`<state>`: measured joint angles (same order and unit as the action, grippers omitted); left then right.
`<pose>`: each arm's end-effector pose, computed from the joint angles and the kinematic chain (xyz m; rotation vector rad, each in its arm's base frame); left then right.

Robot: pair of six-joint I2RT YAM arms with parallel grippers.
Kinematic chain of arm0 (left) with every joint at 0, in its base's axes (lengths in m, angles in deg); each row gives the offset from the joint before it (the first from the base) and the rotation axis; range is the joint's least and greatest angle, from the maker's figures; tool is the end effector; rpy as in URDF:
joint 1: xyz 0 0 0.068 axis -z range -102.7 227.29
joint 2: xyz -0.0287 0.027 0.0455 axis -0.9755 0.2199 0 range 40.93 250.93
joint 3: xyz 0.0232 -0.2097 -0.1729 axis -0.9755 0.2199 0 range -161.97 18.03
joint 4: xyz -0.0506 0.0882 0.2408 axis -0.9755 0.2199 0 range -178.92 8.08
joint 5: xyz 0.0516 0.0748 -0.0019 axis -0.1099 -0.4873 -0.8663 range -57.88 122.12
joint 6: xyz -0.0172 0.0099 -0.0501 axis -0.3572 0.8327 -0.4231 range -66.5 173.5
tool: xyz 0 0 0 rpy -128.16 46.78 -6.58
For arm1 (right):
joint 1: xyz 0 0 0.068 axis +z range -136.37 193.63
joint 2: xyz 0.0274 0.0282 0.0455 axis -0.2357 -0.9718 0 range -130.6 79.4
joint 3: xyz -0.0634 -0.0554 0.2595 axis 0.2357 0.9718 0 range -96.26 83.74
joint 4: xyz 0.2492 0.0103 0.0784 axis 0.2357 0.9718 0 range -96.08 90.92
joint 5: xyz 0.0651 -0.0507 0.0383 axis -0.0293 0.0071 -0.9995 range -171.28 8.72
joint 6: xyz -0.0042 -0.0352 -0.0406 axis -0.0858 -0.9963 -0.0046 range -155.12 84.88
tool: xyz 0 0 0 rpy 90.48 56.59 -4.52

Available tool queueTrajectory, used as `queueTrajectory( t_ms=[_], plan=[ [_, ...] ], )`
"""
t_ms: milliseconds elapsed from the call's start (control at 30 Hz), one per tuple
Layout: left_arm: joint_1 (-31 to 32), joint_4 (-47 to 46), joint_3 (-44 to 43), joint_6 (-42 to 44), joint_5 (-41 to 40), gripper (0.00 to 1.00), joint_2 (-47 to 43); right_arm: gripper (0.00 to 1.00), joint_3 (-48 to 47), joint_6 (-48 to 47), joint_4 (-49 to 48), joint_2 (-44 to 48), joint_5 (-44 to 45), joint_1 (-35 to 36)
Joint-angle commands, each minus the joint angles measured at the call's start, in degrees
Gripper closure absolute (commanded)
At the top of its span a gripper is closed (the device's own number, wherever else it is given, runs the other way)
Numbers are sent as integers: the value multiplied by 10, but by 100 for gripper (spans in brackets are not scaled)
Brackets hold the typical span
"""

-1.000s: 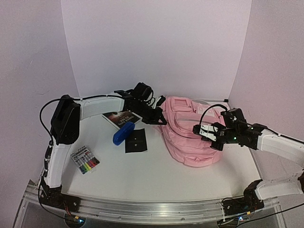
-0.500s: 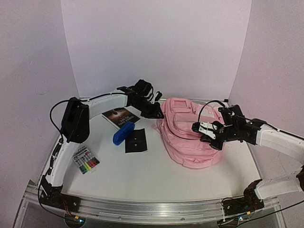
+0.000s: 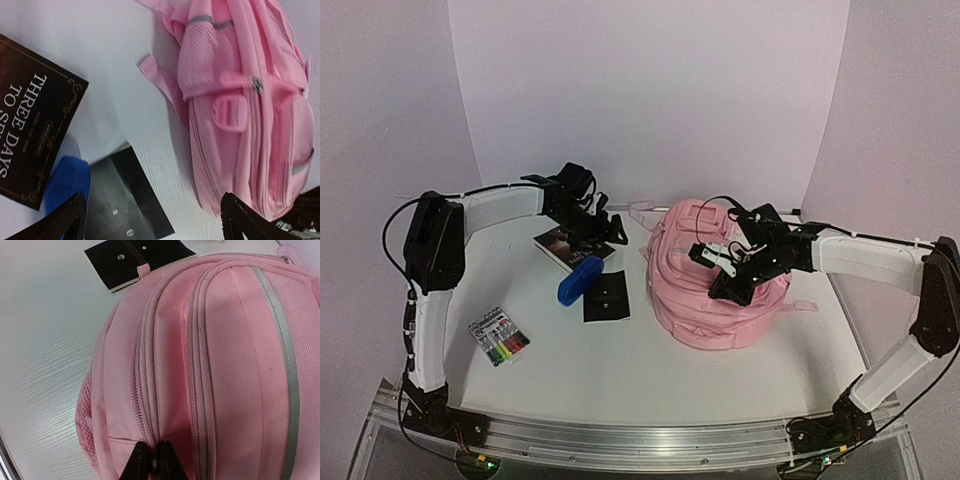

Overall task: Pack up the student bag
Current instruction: Pick up the book from the center of the board.

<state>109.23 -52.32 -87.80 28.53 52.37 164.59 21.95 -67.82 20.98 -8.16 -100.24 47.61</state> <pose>0.4012 -0.2645 0.2279 0.3116 2.6283 -0.8187 0.2595 0.1887 0.2391 -1.4711 1.9841 0.4209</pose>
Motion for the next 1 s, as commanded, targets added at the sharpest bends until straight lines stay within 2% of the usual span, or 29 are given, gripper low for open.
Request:
queueTrajectory(
  t_ms=[0,67,200,267,467,567,633,833,967],
  plan=[
    [-5,11,60,-15,3,3,-90,88,-51,40,-15,-35,-31,1],
    [-9,4,100,-26,-12,2,-118,82,-61,45,-13,-46,-58,1],
    [-40,7,131,-71,-41,1,-141,49,-79,59,-6,-60,-93,1],
    [-62,-7,146,-102,-47,1,-147,37,-91,75,1,-55,-87,1],
    [-117,-106,221,-220,-69,4,-151,11,-103,112,4,-19,-70,-1],
    [-146,-191,268,-262,-75,9,-155,2,-129,126,8,-23,-56,-13],
    [-163,-222,274,-265,-76,12,-145,2,-152,129,15,-29,-53,-30],
    [-205,-233,206,-241,-44,22,-58,2,-218,130,59,-51,-35,-78],
    [-213,-205,138,-217,-40,28,1,2,-239,122,75,-54,-12,-95]
  ],
)
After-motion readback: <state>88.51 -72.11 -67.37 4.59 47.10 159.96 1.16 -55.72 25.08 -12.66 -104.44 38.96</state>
